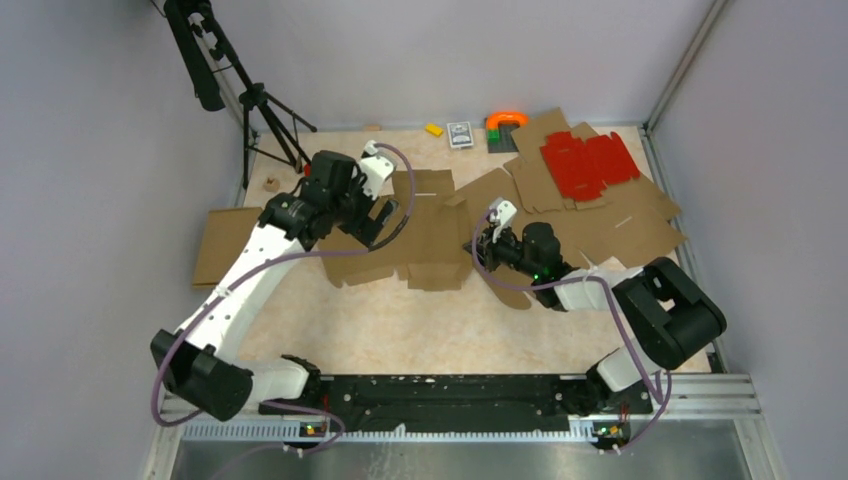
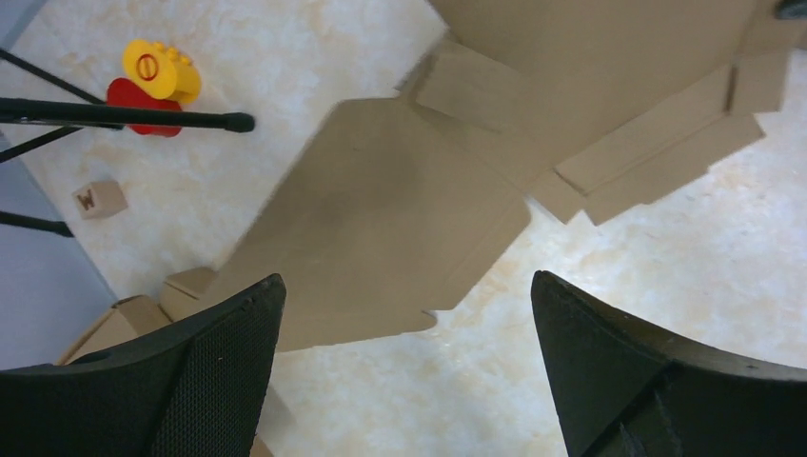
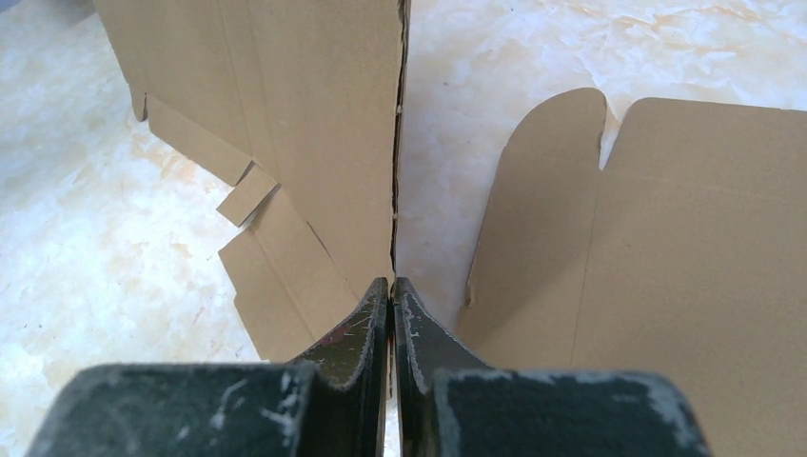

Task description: Fold the paper box

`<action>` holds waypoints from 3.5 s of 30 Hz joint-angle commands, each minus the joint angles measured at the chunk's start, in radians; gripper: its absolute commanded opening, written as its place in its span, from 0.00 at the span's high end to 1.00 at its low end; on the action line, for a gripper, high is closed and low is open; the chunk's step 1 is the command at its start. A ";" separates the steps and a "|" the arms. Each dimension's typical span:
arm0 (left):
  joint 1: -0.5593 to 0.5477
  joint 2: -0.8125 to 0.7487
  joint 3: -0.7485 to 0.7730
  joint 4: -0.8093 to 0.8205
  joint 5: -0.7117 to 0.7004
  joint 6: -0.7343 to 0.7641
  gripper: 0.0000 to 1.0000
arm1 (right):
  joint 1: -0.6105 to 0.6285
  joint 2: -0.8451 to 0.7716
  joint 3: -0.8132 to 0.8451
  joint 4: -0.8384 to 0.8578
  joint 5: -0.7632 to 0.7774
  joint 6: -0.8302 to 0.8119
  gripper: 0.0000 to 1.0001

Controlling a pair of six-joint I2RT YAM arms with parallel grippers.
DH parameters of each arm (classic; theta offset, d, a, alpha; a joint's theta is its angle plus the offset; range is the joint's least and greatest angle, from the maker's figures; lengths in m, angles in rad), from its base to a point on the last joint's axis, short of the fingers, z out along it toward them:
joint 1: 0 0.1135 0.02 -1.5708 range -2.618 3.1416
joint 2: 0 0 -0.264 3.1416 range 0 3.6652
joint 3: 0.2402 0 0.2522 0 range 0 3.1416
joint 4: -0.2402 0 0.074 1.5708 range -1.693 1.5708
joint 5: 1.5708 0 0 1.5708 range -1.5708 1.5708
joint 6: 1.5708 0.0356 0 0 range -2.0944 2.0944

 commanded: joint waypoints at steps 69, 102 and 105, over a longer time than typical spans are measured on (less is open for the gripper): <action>-0.039 -0.146 -0.156 -0.225 0.398 -0.024 0.96 | 0.036 -0.027 0.004 0.082 -0.002 0.005 1.00; -0.176 0.168 0.078 -0.197 0.439 -0.324 1.00 | 0.151 -0.035 0.010 0.075 0.054 -0.056 1.00; -0.195 0.188 0.103 -0.246 0.427 -0.287 1.00 | 0.152 -0.043 0.005 0.082 0.052 -0.057 1.00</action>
